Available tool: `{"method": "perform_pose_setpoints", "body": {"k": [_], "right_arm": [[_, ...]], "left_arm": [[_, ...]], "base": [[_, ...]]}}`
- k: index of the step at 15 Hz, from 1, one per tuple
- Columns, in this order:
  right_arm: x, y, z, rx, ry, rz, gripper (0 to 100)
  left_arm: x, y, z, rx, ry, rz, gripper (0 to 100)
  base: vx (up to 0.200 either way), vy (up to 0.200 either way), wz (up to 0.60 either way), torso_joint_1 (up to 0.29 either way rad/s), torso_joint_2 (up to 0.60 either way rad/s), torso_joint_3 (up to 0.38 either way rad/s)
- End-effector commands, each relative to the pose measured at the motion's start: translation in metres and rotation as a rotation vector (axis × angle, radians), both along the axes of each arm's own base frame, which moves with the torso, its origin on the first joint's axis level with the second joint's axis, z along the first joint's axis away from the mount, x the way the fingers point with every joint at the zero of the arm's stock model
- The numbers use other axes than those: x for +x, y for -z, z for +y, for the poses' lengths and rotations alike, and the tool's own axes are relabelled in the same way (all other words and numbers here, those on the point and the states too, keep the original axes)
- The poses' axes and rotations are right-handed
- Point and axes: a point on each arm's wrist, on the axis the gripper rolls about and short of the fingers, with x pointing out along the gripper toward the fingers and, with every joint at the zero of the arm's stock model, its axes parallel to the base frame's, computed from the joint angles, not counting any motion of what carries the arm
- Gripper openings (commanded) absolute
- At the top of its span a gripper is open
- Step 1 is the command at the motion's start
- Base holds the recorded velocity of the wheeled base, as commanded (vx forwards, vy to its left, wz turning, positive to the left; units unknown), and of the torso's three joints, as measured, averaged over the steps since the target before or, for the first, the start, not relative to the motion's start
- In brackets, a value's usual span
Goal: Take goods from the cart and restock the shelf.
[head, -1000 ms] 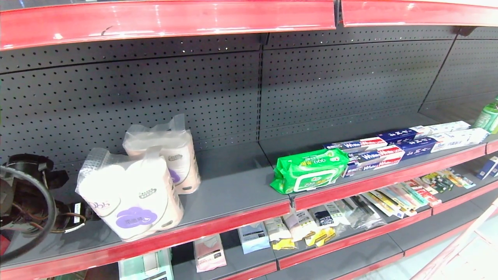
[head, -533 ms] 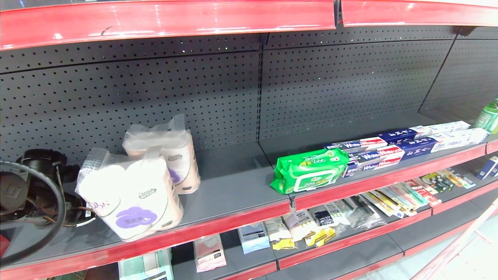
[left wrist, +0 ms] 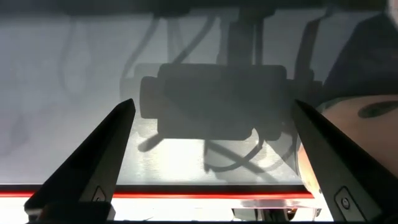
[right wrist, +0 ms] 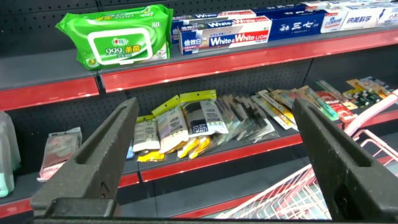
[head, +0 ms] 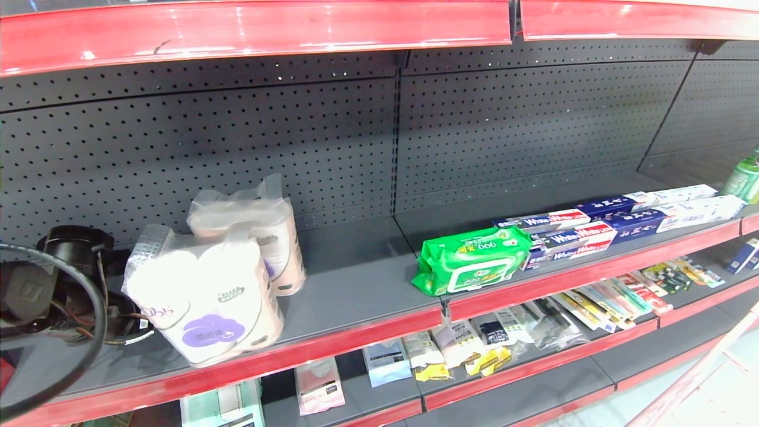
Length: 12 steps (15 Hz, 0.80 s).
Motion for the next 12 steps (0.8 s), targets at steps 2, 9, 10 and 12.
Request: {"method": "perform_pose_setpoints", "body": {"k": [2,9,10,12], "right_arm": [[0.000,0.000,0.000,0.000,0.000,0.001,100],[0.000,0.000,0.000,0.000,0.000,0.001,100],[0.000,0.000,0.000,0.000,0.000,0.001,100],[0.000,0.000,0.000,0.000,0.000,0.001,100]], "left_arm": [[0.001,0.000,-0.003,0.000,0.011,-0.002,100],[0.003,-0.001,-0.012,-0.008,0.029,-0.007,100],[0.004,-0.002,-0.012,-0.008,0.028,-0.010,100],[0.005,-0.002,-0.015,-0.006,0.039,-0.009,100]], "base": [[0.000,0.000,0.00,0.000,0.00,0.000],[0.000,0.000,0.00,0.000,0.00,0.000],[0.000,0.000,0.00,0.000,0.00,0.000],[0.000,0.000,0.00,0.000,0.00,0.000]]}}
